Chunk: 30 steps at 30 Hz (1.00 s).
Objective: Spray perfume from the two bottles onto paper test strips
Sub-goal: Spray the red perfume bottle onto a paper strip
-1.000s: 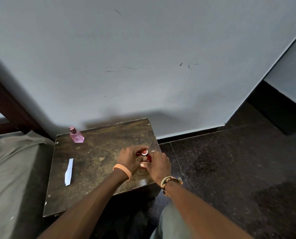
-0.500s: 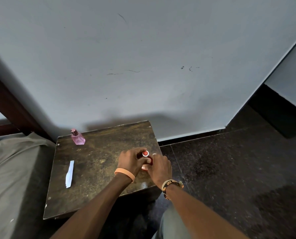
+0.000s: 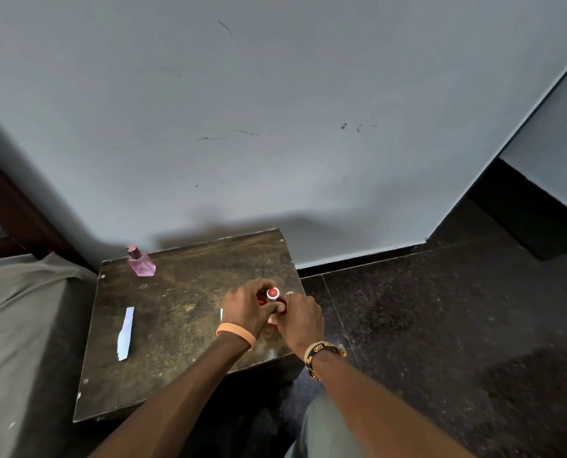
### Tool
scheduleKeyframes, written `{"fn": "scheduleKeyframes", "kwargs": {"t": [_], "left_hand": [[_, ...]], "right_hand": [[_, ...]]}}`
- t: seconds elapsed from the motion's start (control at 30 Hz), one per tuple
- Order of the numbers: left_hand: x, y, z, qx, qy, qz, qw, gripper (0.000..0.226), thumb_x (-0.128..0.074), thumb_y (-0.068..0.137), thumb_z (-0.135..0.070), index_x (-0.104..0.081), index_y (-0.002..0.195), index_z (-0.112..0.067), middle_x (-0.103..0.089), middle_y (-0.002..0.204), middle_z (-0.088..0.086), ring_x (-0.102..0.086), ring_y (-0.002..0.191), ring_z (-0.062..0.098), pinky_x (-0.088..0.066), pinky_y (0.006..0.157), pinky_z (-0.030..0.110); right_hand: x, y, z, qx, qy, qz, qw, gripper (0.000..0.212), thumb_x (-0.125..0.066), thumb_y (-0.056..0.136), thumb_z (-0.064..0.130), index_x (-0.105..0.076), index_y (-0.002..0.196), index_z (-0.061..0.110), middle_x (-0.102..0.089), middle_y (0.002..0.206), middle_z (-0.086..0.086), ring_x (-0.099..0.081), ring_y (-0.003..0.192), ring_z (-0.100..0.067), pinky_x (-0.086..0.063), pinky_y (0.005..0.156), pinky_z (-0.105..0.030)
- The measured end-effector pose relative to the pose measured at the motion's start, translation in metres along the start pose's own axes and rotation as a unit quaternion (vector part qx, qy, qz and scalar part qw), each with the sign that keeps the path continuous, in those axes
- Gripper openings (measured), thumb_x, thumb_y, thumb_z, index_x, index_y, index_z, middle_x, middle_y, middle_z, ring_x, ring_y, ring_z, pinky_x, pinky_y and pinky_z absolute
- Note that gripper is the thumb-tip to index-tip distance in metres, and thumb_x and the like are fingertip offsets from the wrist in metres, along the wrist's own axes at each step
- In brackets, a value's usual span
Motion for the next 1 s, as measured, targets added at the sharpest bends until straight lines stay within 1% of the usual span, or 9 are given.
{"fn": "scheduleKeyframes", "kwargs": {"t": [0.1,0.2,0.3,0.37,0.5,0.6,0.73,0.9,1.0], "left_hand": [[0.0,0.0005,-0.0021,-0.029,0.027,0.058,0.998,0.045,-0.074,0.079,-0.012,-0.064,0.122,-0.023,-0.067,0.119,-0.005,-0.064,0.106,0.015,-0.05,0.093,0.029],[0.0043,0.0028,-0.0015,-0.04,0.008,0.053,0.998,0.035,-0.075,0.076,-0.009,-0.072,0.109,-0.022,-0.073,0.104,-0.004,-0.068,0.094,0.012,-0.052,0.087,0.026],[0.0067,0.005,0.0006,-0.015,-0.002,0.015,1.0,0.033,-0.085,0.065,-0.018,-0.075,0.096,-0.022,-0.075,0.092,-0.008,-0.068,0.083,0.006,-0.054,0.079,0.024],[0.0047,0.0052,0.0007,-0.011,-0.008,0.013,1.0,0.038,-0.087,0.063,-0.02,-0.074,0.099,-0.022,-0.074,0.093,-0.007,-0.067,0.083,0.005,-0.056,0.08,0.027],[0.0004,0.0028,0.0026,-0.024,0.0,0.051,0.998,0.057,-0.08,0.072,-0.013,-0.062,0.125,-0.024,-0.068,0.119,-0.002,-0.065,0.104,0.013,-0.053,0.093,0.035],[0.0027,0.0048,0.0047,-0.038,0.002,0.04,0.998,0.04,-0.076,0.073,-0.005,-0.072,0.109,-0.021,-0.073,0.106,-0.002,-0.068,0.096,0.012,-0.055,0.088,0.035],[0.0048,0.0036,0.004,-0.027,0.013,0.001,1.0,0.032,-0.086,0.063,-0.02,-0.074,0.093,-0.021,-0.075,0.087,-0.007,-0.069,0.08,0.008,-0.057,0.076,0.032],[0.0013,0.0025,0.0076,-0.048,0.044,0.046,0.997,0.054,-0.079,0.073,-0.016,-0.062,0.124,-0.024,-0.07,0.113,-0.001,-0.067,0.1,0.014,-0.054,0.09,0.034],[0.0053,0.0046,0.0078,-0.06,0.05,0.031,0.996,0.036,-0.075,0.075,-0.01,-0.072,0.107,-0.025,-0.074,0.099,-0.006,-0.068,0.088,0.008,-0.055,0.083,0.028]], "right_hand": [[-0.001,-0.0001,-0.0015,0.003,0.005,0.002,1.0,0.009,-0.075,0.086,0.022,-0.073,0.095,0.02,-0.073,0.091,-0.003,-0.07,0.088,-0.021,-0.059,0.078,-0.036],[-0.0017,0.0003,-0.0039,0.003,0.009,0.001,1.0,0.014,-0.078,0.084,0.024,-0.072,0.096,0.019,-0.073,0.092,-0.003,-0.069,0.088,-0.02,-0.058,0.079,-0.035],[-0.0017,0.0011,-0.0024,-0.003,0.013,0.007,1.0,0.015,-0.078,0.083,0.026,-0.072,0.095,0.018,-0.073,0.09,-0.005,-0.069,0.085,-0.023,-0.059,0.077,-0.037],[-0.0019,0.002,-0.002,-0.002,0.008,0.004,1.0,0.016,-0.078,0.083,0.027,-0.072,0.095,0.018,-0.072,0.09,-0.004,-0.069,0.085,-0.023,-0.059,0.077,-0.038],[-0.0052,0.0008,-0.0023,0.005,-0.011,-0.001,1.0,0.012,-0.074,0.087,0.025,-0.071,0.097,0.018,-0.071,0.094,-0.004,-0.07,0.089,-0.023,-0.059,0.079,-0.037],[-0.0049,0.001,-0.0022,-0.004,-0.009,-0.004,1.0,0.015,-0.076,0.086,0.023,-0.071,0.1,0.02,-0.071,0.097,-0.004,-0.069,0.092,-0.023,-0.058,0.08,-0.037],[-0.0028,0.0021,-0.0022,0.002,0.006,0.002,1.0,0.016,-0.076,0.085,0.026,-0.073,0.097,0.016,-0.072,0.091,-0.005,-0.069,0.086,-0.023,-0.059,0.078,-0.036],[-0.0043,0.0014,-0.0031,-0.004,-0.001,-0.005,1.0,0.016,-0.075,0.087,0.028,-0.071,0.096,0.015,-0.072,0.091,-0.004,-0.069,0.086,-0.021,-0.058,0.078,-0.035],[-0.0036,0.0016,-0.0026,-0.009,0.003,0.0,1.0,0.019,-0.077,0.084,0.029,-0.071,0.097,0.016,-0.072,0.093,-0.004,-0.068,0.088,-0.02,-0.057,0.079,-0.033]]}}
Point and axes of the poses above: each hand's wrist, its own y-axis towards the middle knuckle, its own x-axis out of the back of the hand, z = x × y, the point moved 2 cm from there along y, towards the middle knuckle
